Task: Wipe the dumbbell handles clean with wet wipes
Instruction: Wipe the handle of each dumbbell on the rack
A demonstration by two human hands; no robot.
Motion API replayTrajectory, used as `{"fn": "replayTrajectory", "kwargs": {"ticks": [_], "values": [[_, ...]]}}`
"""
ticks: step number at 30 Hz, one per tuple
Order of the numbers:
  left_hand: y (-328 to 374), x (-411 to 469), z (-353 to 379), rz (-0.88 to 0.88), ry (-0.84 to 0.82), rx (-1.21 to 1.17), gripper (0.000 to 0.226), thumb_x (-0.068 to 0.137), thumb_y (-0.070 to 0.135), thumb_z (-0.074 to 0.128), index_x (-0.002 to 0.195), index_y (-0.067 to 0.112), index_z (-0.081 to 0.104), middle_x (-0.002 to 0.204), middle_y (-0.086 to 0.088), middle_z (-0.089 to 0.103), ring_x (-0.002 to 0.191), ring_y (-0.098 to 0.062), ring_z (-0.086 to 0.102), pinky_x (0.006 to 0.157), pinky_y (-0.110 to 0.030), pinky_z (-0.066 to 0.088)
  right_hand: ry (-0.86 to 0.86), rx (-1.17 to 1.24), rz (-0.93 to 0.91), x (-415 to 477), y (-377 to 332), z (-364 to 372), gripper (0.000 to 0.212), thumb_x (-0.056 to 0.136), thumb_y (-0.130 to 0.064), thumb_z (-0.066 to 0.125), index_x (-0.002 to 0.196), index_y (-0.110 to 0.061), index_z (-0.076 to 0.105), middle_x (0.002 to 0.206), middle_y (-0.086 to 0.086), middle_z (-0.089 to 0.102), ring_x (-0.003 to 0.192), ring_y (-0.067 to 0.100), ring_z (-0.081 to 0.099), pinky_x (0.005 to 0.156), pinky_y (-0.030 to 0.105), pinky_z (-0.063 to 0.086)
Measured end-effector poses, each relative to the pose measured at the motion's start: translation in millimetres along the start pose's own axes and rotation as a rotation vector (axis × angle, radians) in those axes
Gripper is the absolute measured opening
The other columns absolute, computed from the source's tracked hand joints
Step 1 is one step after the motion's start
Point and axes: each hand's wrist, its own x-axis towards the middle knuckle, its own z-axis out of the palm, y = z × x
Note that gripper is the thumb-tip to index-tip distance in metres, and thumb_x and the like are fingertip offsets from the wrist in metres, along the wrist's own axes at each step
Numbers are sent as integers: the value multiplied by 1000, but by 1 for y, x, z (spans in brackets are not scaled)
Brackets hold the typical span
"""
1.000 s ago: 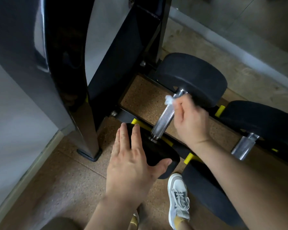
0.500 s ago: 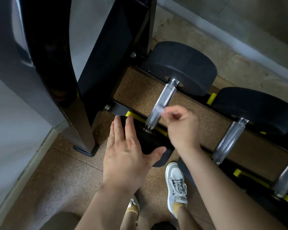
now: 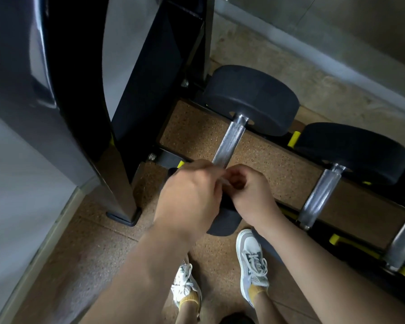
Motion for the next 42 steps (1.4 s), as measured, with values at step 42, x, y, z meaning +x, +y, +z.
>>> {"fn": "replayTrajectory", "kwargs": {"ticks": [42], "values": [[-20, 76, -4, 75, -97, 109, 11, 81, 19, 62, 92, 22, 64, 88, -1, 68, 83, -24, 65, 72, -32, 52, 334, 123, 84, 17, -27, 26, 21, 76, -15, 77, 64, -19, 60, 57, -9, 62, 54, 3, 59, 53, 21, 44]]}}
